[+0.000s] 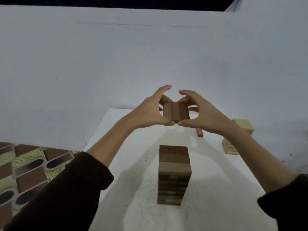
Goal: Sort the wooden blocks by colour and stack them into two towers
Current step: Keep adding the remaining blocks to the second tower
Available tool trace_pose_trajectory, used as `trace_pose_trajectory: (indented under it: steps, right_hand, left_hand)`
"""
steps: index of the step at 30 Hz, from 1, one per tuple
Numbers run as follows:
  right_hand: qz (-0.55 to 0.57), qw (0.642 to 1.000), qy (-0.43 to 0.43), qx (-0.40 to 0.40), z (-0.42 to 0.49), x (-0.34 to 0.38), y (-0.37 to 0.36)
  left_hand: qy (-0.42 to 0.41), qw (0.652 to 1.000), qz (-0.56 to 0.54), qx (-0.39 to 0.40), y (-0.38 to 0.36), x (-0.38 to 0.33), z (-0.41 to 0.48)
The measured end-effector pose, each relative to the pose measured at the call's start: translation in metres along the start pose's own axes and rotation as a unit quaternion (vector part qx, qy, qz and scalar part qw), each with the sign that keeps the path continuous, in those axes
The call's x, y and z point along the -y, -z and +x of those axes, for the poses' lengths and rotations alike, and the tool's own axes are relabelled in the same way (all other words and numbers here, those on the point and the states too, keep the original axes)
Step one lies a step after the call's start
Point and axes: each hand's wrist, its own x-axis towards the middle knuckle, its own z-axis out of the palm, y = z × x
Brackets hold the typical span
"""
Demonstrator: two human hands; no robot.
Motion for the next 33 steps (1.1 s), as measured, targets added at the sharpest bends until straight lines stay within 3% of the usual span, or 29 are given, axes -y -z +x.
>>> trace_pose_trajectory:
  steps: [14,33]
  right_hand:
    - [-0.011,0.999,-0.027,0.028,-0.083,0.033,-0.025]
    - [-0.057,0.996,-0.023,0.064,-0.094,0.02,-0.035]
  left_hand:
    - [0.01,0.997,0.05,0.056,-0.018,-0.021,-0.079]
    - [0.036,0.996,0.041,0.065,-0.029,-0.014,-0.105]
